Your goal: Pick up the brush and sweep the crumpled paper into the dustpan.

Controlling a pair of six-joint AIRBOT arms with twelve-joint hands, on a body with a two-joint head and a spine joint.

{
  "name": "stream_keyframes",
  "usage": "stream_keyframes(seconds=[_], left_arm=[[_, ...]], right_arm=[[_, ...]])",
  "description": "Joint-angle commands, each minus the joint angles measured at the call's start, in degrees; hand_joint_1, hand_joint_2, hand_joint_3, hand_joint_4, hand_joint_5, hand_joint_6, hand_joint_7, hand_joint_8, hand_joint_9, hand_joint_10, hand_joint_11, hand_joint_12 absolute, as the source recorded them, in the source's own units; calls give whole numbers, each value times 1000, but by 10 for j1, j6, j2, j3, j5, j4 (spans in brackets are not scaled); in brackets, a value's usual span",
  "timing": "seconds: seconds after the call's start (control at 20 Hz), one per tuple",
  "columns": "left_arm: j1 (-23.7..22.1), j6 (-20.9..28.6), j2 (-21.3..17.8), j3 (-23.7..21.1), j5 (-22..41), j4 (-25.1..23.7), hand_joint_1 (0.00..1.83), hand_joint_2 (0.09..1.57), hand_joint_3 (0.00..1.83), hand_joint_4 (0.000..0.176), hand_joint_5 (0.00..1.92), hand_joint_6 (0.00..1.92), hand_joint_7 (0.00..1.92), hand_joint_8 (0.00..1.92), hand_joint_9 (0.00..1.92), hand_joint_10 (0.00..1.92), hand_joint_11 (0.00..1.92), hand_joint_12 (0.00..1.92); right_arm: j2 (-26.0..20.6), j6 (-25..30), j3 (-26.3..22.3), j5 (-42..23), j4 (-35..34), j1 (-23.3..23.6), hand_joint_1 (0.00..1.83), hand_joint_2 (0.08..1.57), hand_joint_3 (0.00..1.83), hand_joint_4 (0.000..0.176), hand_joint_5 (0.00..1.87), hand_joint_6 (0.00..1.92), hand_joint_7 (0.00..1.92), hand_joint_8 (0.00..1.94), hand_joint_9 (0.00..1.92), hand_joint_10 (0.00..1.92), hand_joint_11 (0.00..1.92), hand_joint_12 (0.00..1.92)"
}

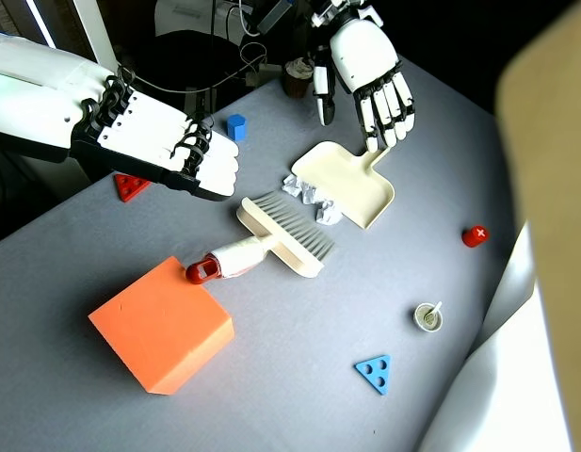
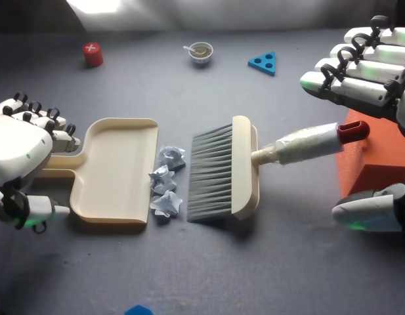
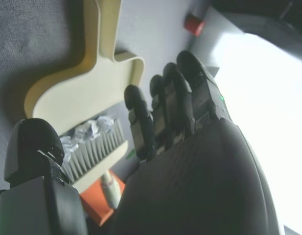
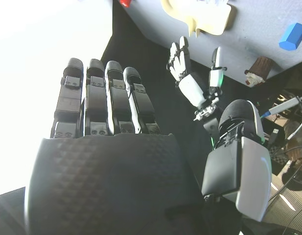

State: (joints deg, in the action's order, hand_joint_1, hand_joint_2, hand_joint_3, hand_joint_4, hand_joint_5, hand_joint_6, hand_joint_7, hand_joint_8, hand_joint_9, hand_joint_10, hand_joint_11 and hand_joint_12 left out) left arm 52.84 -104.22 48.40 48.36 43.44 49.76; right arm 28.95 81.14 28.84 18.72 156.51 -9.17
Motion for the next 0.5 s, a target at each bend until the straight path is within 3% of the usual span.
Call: stream_keyframes(seconds=[0.0, 0.15, 0.25, 0.45], left_arm=[[-1, 0, 4, 6, 56, -21, 814, 1076, 0, 21, 533, 6, 301, 4, 256, 3, 49, 597], [0, 4, 22, 26, 57, -20, 799, 1088, 3, 38, 549, 8, 273, 0, 223, 0, 21, 572], [0, 7, 33, 41, 57, -20, 894, 1056, 0, 10, 623, 10, 307, 3, 243, 2, 61, 576], [0, 8, 50, 70, 52, -21, 885, 1064, 4, 7, 638, 7, 294, 0, 225, 0, 41, 564]], right_arm=[[-5, 2, -1, 63, 11, 5, 0, 978, 8, 0, 74, 3, 96, 1, 99, 0, 71, 13], [-5, 2, -1, 63, 11, 5, 0, 984, 7, 0, 100, 10, 118, 8, 115, 6, 97, 22], [-5, 2, -1, 63, 11, 5, 0, 993, 10, 0, 79, 0, 99, 0, 96, 0, 78, 13], [-5, 2, -1, 63, 11, 5, 0, 996, 8, 0, 86, 3, 101, 2, 103, 3, 93, 19]])
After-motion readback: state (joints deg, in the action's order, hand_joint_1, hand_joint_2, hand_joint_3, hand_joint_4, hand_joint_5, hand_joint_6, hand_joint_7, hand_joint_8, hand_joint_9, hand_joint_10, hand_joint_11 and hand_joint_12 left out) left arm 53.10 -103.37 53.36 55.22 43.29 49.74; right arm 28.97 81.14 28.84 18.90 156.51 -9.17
